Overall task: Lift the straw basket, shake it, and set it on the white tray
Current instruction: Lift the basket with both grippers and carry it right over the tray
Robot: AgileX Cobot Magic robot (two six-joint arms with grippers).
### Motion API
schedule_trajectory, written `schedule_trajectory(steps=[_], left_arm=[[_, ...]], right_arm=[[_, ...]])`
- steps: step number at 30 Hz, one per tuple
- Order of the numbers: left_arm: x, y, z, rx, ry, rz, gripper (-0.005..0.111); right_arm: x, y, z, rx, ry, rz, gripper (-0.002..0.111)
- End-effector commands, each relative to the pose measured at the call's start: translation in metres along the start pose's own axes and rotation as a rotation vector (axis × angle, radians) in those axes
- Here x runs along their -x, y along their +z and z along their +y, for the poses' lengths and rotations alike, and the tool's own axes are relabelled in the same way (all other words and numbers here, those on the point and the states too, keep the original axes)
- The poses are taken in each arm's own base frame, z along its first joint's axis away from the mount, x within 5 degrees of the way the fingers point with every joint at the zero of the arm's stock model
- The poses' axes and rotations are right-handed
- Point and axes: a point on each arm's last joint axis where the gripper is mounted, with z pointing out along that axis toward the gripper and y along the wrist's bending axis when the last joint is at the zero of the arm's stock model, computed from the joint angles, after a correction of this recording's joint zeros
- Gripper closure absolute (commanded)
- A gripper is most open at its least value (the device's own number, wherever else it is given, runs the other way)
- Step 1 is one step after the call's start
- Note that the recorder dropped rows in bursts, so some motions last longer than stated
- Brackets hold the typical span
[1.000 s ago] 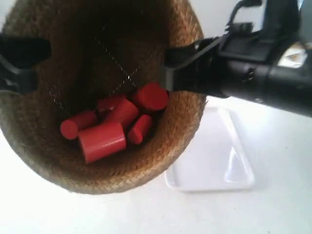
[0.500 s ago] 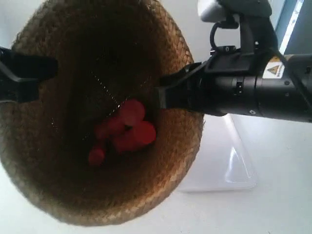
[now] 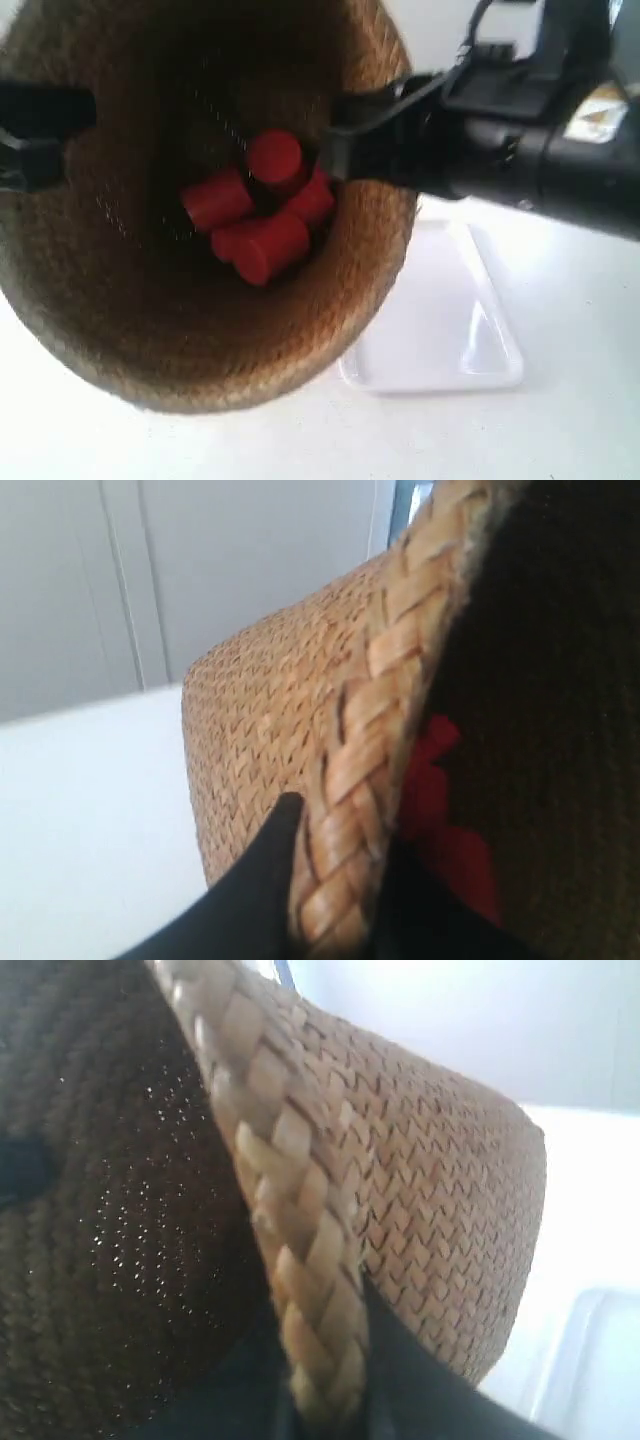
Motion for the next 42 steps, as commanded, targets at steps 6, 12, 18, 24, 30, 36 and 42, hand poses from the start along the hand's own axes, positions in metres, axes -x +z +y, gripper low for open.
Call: schedule_trajectory(steps=[6,12,18,24,30,36,42], left_arm=[[-0.004,0.008,0.008,0.052,-0.146,0.029,0.107],[0.026,-0.034,-0.012,-0.052,0.055,-0.045,0.107],[0.012,-0.006,-0.003,-0.008,-0.035,0.050,0.107],[0.024,-0.032,-0.008,-0.016,0.146,-0.077,0.107],[0.011,-0.010,-0.007,-0.024,0.001,0.055,0.107],[0.019,-0.031,-0.012,-0.039,0.152,-0.072,0.107],[0.026,-0.027,-0.014,-0.059,-0.030,-0.080,0.107]], right_arm=[[0.004,0.001,-0.008,-0.041,-0.068,-0.115,0.108],[0.025,-0.042,0.028,0.124,-0.122,-0.162,0.108],[0.014,-0.012,0.010,0.046,0.063,-0.064,0.108],[0.029,-0.036,0.020,0.083,-0.120,-0.162,0.108],[0.015,-0.008,0.013,0.056,0.048,-0.003,0.108],[0.031,-0.036,0.028,0.094,-0.279,-0.223,0.108],[0.030,-0.032,0.032,0.128,-0.247,-0.117,0.108]])
